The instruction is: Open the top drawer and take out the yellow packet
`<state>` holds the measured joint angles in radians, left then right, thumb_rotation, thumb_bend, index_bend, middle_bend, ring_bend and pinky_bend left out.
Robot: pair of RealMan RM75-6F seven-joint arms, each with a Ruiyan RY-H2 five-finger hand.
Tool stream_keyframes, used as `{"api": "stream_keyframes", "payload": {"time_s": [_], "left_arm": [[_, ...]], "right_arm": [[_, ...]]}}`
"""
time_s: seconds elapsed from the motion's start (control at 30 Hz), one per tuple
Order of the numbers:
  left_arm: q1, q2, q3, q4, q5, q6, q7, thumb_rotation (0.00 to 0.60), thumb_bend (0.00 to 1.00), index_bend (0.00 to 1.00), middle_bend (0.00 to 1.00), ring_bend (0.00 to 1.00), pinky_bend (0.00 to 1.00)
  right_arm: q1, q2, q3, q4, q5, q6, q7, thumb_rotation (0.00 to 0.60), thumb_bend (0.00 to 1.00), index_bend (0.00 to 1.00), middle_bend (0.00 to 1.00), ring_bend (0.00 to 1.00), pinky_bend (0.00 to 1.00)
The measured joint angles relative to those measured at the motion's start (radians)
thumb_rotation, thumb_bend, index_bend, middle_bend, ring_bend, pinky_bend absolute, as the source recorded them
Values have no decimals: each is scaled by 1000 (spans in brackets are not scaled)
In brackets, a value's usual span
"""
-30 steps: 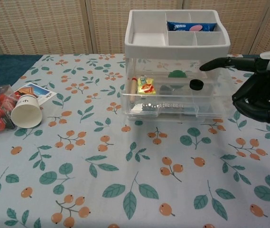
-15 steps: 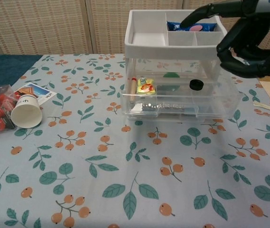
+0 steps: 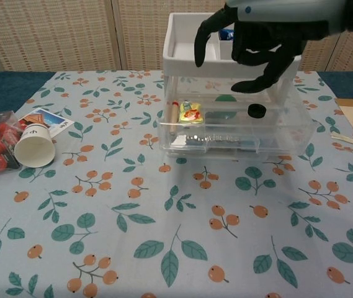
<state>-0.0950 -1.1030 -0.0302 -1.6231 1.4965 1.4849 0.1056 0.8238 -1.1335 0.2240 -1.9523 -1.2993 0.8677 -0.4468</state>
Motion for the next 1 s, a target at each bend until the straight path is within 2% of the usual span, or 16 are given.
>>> {"api": "stream_keyframes", "payload": {"time_s": [0.23, 0.63, 1.0], "left_arm": [[2, 4, -2, 2, 4, 5, -5, 600, 187, 69, 62, 27, 74], [4, 1, -1, 8, 5, 5, -11, 600, 187, 69, 62, 26, 74], [10, 0, 1, 19, 4, 7, -32, 600, 187, 69, 62, 26, 74]], "right_arm": [[81, -130, -2, 107, 118, -2, -142, 600, 293, 354, 963, 1000, 1000], [150, -211, -40, 164, 233, 1, -271, 600, 293, 355, 961, 1000, 1000], [186, -265, -69, 210, 251, 34, -327, 600, 310, 354, 958, 1000, 1000]]}}
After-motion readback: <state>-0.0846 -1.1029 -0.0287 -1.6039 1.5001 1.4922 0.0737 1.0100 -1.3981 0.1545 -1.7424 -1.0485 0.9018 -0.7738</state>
